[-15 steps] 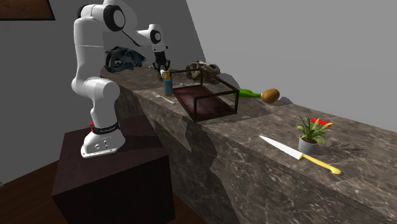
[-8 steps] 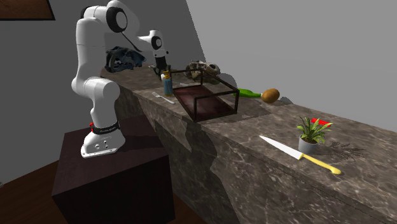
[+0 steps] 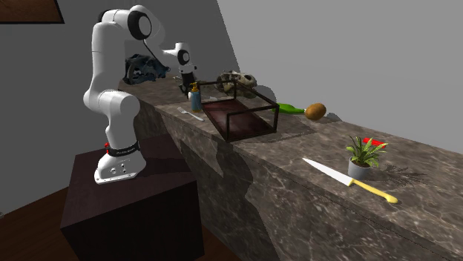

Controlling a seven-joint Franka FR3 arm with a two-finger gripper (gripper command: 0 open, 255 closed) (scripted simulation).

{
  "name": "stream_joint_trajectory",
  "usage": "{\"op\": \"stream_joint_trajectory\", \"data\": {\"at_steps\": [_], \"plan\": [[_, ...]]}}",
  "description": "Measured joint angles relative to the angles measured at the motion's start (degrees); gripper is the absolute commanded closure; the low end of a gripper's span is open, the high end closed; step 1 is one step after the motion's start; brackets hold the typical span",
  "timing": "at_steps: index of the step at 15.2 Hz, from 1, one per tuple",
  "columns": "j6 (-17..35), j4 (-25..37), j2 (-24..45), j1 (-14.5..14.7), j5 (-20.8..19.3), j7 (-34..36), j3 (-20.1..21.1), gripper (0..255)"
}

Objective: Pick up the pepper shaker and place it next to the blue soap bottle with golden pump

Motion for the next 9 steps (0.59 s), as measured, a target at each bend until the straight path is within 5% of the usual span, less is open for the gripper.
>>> {"op": "stream_joint_trajectory", "data": {"at_steps": [6, 7, 9], "plan": [[0.75, -0.21, 0.51, -0.08, -0.11, -0.02, -0.09, 255], [0.76, -0.21, 0.51, -0.08, -0.11, -0.02, -0.09, 0], [0.76, -0.2, 0.51, -0.08, -0.11, -0.02, -0.09, 0]]}}
